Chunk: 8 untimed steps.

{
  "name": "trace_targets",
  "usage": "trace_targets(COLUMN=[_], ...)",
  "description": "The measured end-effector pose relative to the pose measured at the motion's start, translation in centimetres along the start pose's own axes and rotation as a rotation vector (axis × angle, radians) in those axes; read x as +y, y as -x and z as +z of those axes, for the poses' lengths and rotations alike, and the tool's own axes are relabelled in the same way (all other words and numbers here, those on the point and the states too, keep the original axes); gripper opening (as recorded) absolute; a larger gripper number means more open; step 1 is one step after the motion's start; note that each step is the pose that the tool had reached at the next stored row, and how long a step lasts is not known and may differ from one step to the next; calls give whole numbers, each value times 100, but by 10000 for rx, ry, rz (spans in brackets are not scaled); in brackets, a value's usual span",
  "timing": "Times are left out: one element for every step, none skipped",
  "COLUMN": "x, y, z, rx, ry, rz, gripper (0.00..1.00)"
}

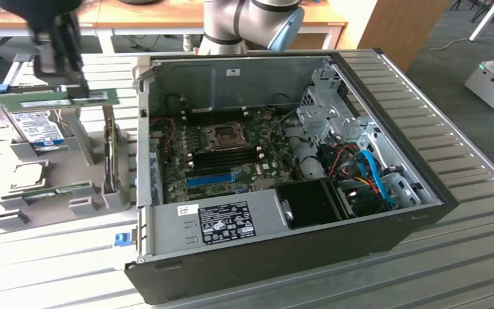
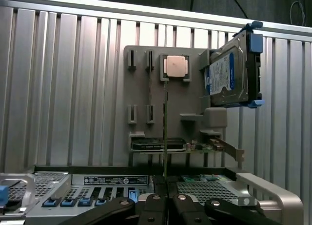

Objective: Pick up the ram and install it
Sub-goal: 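Pick up the ram and move it above insertion slot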

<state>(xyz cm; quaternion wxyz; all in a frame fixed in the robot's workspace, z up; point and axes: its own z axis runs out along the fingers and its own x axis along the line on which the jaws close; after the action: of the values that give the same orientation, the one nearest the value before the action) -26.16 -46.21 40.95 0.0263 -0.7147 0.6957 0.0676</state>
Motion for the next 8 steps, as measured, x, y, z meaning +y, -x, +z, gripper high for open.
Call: trace_targets(x=[-45,-90,-135,-179,-229,-274,-318,-363], y=[-1,-2,-3,-4,-6,-7,-8,-8], z=[-3,-6,-8,-10,-13,-16,-19,-22], rx=[0,1,0,-1,-1,0,0,0], ry=[0,1,1,0,0,0,1,1], rz=[-2,-2,-1,0,-1,-2,-1,0], gripper=[12,12,12,12,12,12,12,12])
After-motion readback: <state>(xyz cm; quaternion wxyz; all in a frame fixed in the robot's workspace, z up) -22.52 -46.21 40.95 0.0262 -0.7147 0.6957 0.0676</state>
